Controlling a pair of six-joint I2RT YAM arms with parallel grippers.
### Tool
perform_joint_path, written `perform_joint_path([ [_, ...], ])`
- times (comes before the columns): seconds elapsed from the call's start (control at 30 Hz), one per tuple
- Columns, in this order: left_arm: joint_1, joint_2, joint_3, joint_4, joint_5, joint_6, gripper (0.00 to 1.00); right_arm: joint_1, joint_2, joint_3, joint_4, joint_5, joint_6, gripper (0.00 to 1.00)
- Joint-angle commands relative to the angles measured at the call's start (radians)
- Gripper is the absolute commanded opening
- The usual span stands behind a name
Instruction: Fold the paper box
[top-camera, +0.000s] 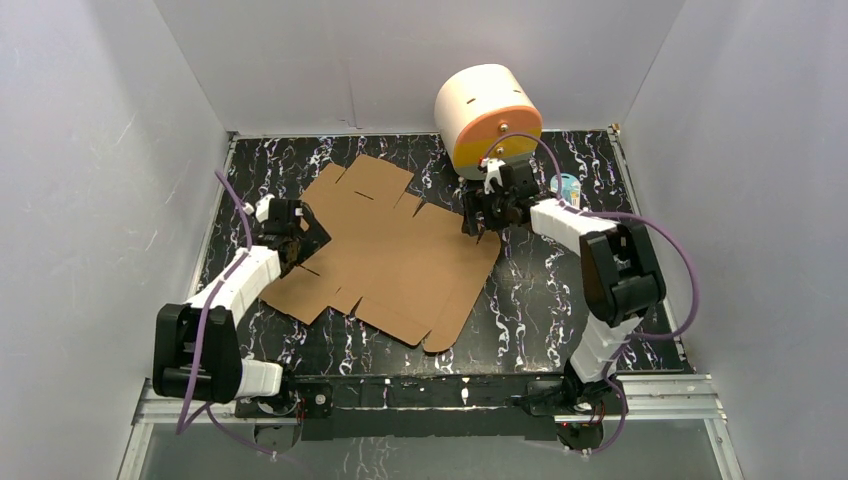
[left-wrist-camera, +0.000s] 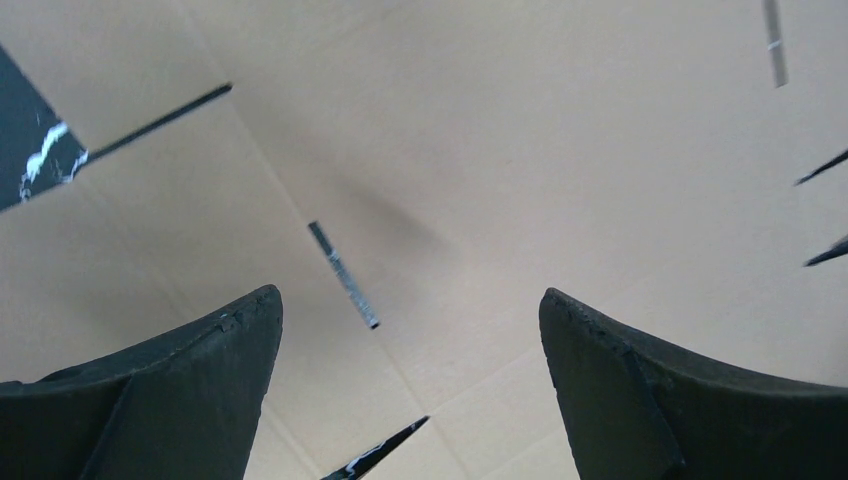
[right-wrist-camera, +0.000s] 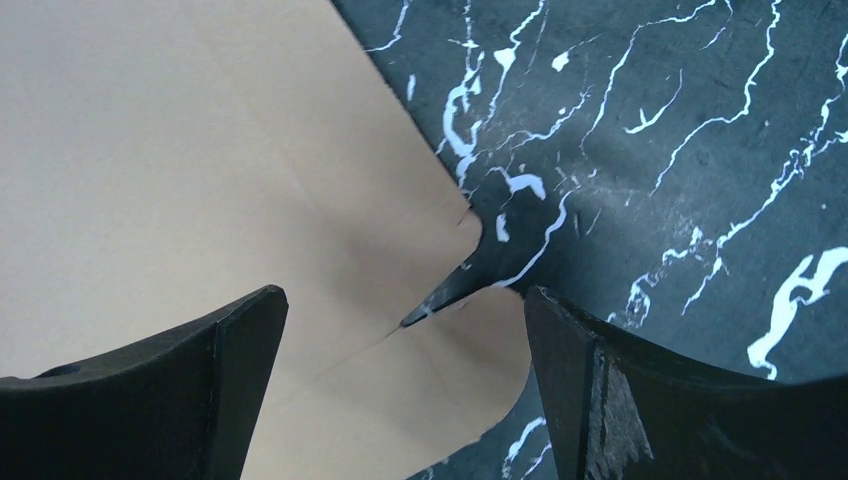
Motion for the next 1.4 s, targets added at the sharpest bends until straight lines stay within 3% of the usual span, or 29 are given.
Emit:
perform_joint_path([
  [0.0,0.005,-0.020,-0.038,-0.031,0.022,-0.032,0.97,-0.019,0.065,0.080,0.060,-0.063,-0.046,0.99],
  [0.2,0.006,0.034,-0.030,-0.032,0.030,-0.026,0.97,-0.022,0.102,0.051,0.037,-0.079,-0.028,0.99],
  [0.5,0.006,0.067,0.001,-0.035,0.044,0.006,0.97,0.015,-0.072,-0.193,-0.005,-0.099,0.038,0.99],
  [0.7,0.006,0.096,0.031,-0.027,0.050,0.027,0.97,0.161,-0.311,-0.410,0.011,-0.060,0.171,0.99],
  [0.87,0.005,0.153,0.086,-0.026,0.098,0.048,0.97,0.295,-0.421,-0.468,0.010,-0.011,0.262,0.99],
  [1.1,0.006,0.199,0.124,-0.027,0.158,0.061,0.97,0.313,-0.444,-0.407,0.037,0.084,0.220,0.99],
  [1.2,0.006,0.184,0.127,-0.035,0.147,0.079,0.97,0.309,-0.364,-0.323,0.083,0.103,0.197,0.98],
  [1.37,0.006,0.151,0.133,-0.065,0.100,0.138,0.97,0.303,-0.202,-0.189,0.169,0.279,0.175,0.98],
])
